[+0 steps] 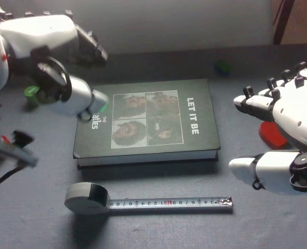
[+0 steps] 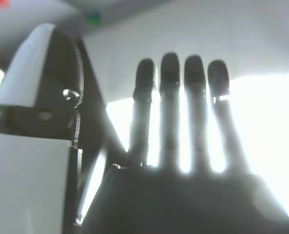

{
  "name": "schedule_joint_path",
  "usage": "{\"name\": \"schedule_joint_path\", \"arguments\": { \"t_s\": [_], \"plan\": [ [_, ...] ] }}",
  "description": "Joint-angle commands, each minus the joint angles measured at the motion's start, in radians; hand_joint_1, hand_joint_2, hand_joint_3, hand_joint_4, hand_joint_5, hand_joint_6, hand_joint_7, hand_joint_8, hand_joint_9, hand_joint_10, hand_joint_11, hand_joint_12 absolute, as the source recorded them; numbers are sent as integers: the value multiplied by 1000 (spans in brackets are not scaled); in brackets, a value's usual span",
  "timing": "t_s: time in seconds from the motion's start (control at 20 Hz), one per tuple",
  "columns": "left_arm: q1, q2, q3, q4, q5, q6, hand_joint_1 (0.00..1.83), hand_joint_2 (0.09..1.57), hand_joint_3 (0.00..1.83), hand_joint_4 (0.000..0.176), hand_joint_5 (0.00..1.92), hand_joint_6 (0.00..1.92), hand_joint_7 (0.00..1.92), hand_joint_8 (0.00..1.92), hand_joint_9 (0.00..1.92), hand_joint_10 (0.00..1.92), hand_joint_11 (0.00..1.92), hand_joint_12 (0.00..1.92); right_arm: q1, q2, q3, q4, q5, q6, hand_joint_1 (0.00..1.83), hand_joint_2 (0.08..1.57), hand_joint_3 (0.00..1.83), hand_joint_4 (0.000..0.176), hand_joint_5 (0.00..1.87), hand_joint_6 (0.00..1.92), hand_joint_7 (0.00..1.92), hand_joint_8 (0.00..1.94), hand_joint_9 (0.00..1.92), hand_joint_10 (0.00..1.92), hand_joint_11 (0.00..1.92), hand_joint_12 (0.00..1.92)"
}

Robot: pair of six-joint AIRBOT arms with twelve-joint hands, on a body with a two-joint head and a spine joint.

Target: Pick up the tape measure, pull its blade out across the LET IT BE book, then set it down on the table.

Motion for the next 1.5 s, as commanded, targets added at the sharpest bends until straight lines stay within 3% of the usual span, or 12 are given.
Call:
{"name": "schedule_joint_path", "arguments": {
  "t_s": [0.0, 0.05, 0.15, 0.3, 0.5, 0.55, 0.7, 0.75, 0.9, 1.15, 1.25, 1.45],
  "plan": [
    [-4, 7, 2, 169, 111, -99, 947, 1069, 2, 0, 581, 8, 597, 6, 501, 6, 139, 932, 7, 2, -5, -79, -12, 3, 98, 1126, 5, 120, 188, 7, 253, 7, 208, 7, 0, 794],
    [30, 18, 10, 371, 132, -340, 944, 1087, 9, 0, 581, 7, 593, 3, 500, 5, 138, 929, 7, 2, -5, -79, -12, 2, 98, 1129, 3, 117, 191, 5, 254, 4, 198, 3, 0, 737],
    [78, 32, 26, 584, 170, -587, 940, 1094, 10, 0, 582, 6, 585, 0, 498, 3, 138, 927, 7, 2, -5, -79, -12, 2, 89, 1135, 3, 108, 181, 1, 249, 0, 167, 1, 0, 643],
    [174, 66, 60, 997, 279, -1035, 937, 1104, 10, 0, 550, 0, 567, 0, 494, 1, 140, 923, 4, 2, -5, -79, -12, 2, 87, 1152, 4, 102, 174, 3, 238, 3, 161, 6, 0, 599],
    [285, 135, 59, 1347, 319, -1396, 929, 1114, 9, 0, 534, 0, 579, 6, 505, 5, 141, 920, 3, 2, -5, -79, -15, 2, 86, 1155, 1, 98, 159, 0, 223, 0, 170, 1, 0, 697],
    [325, 153, 56, 1439, 318, -1530, 930, 1114, 8, 0, 532, 0, 582, 7, 508, 6, 146, 921, 3, 2, -5, -79, -15, 2, 82, 1157, 1, 98, 152, 0, 213, 0, 163, 0, 0, 692],
    [432, 174, 29, 1473, 232, -1602, 932, 1115, 6, 0, 533, 1, 577, 3, 519, 8, 149, 920, 2, 2, -5, -79, -16, 2, 123, 1141, 0, 88, 160, 3, 210, 0, 167, 2, 0, 677],
    [509, 173, 20, 1507, 176, -1679, 932, 1115, 6, 0, 536, 2, 577, 3, 519, 8, 149, 919, 2, 2, -5, -79, -17, 2, 127, 1140, 0, 87, 160, 3, 210, 0, 167, 2, 0, 674],
    [588, 151, 29, 1562, 85, -1768, 934, 1116, 6, 0, 546, 6, 566, 0, 514, 5, 150, 919, 2, 2, -5, -79, -15, 2, 137, 1137, 0, 76, 161, 2, 219, 2, 167, 1, 0, 648],
    [818, 60, 133, 1703, -198, -2055, 937, 1118, 4, 0, 519, 0, 569, 3, 505, 1, 145, 914, 0, 2, -5, -79, -15, 2, 99, 1150, 1, 72, 154, 2, 212, 2, 171, 2, 0, 657],
    [867, 38, 172, 1729, -246, -2101, 938, 1120, 4, 0, 522, 1, 586, 9, 510, 2, 141, 910, -1, 2, -5, -79, -14, 3, 95, 1161, 2, 72, 140, 1, 218, 3, 186, 5, 0, 749],
    [920, 25, 211, 1762, -258, -2135, 946, 1123, 4, 0, 521, 1, 581, 4, 510, 2, 151, 911, -3, 1, -5, -77, -14, 3, 92, 1163, 1, 73, 123, 2, 187, 1, 171, 0, 0, 654]
  ]
}}
